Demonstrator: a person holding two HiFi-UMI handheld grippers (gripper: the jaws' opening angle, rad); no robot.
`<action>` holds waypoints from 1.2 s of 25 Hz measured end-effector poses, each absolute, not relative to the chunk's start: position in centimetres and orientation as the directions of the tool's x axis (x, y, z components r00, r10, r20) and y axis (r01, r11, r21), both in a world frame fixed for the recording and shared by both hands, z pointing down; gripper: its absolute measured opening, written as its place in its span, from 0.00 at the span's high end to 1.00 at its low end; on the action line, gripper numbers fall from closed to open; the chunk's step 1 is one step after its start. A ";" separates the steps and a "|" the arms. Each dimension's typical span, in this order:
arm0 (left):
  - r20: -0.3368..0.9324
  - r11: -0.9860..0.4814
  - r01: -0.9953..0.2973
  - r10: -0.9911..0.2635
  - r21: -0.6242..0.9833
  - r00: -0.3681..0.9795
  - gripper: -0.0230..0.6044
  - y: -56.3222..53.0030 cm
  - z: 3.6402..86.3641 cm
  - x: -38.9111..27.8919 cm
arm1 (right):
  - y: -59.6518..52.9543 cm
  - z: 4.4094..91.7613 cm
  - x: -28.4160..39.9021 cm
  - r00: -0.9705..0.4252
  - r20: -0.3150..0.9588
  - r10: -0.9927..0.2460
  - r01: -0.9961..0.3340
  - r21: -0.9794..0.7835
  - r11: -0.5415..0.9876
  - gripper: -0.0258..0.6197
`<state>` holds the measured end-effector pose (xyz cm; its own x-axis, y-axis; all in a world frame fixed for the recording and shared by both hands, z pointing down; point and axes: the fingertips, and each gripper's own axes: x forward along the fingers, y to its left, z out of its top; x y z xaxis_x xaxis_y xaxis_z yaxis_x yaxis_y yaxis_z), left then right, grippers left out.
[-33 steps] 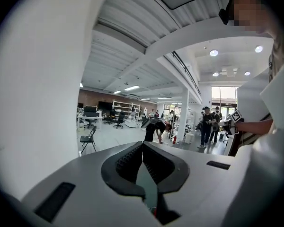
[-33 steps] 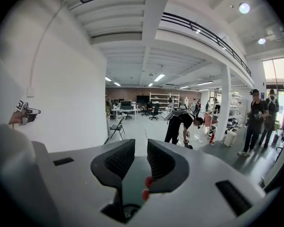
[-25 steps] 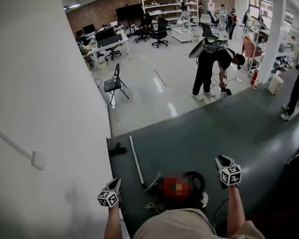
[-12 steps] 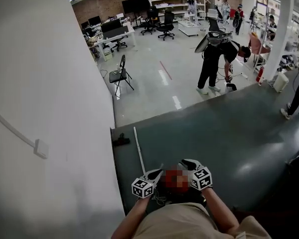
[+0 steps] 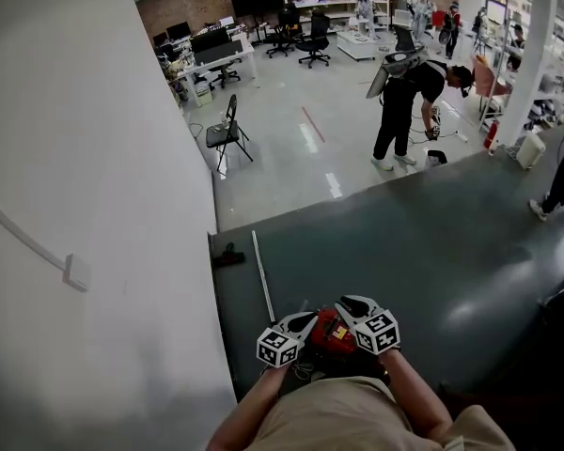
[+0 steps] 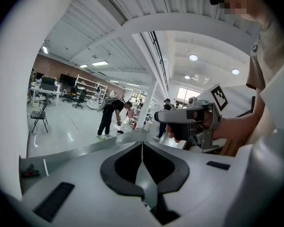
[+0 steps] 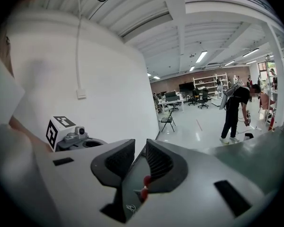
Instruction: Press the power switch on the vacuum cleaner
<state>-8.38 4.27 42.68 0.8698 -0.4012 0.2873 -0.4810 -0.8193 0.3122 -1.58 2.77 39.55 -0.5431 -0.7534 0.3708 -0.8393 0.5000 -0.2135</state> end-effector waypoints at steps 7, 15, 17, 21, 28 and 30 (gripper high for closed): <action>0.297 -0.810 -0.490 -0.405 0.323 0.865 0.95 4.7 43.3 -9.2 | 3.2 40.4 -1.1 -0.531 0.387 -0.754 -0.847 -0.226 0.481 0.84; 0.301 -0.811 -0.487 -0.399 0.325 0.866 0.95 5.9 43.3 -8.6 | 4.3 40.6 0.5 -0.434 0.417 -0.798 -0.893 -0.081 0.443 0.95; 0.301 -0.810 -0.488 -0.400 0.326 0.865 0.95 6.2 43.2 -8.7 | 4.7 40.6 0.2 -0.440 0.416 -0.796 -0.889 -0.077 0.451 0.95; 0.302 -0.802 -0.496 -0.408 0.333 0.862 0.95 6.7 43.4 -9.0 | 5.6 41.4 0.1 -0.438 0.436 -0.786 -0.888 -0.077 0.453 0.95; 0.307 -0.798 -0.494 -0.402 0.345 0.863 0.95 7.8 44.1 -8.6 | 7.1 42.1 0.7 -0.439 0.447 -0.780 -0.887 -0.076 0.456 0.95; 0.307 -0.798 -0.491 -0.398 0.350 0.864 0.95 8.3 44.1 -8.4 | 7.8 42.2 0.9 -0.439 0.449 -0.778 -0.887 -0.077 0.455 0.95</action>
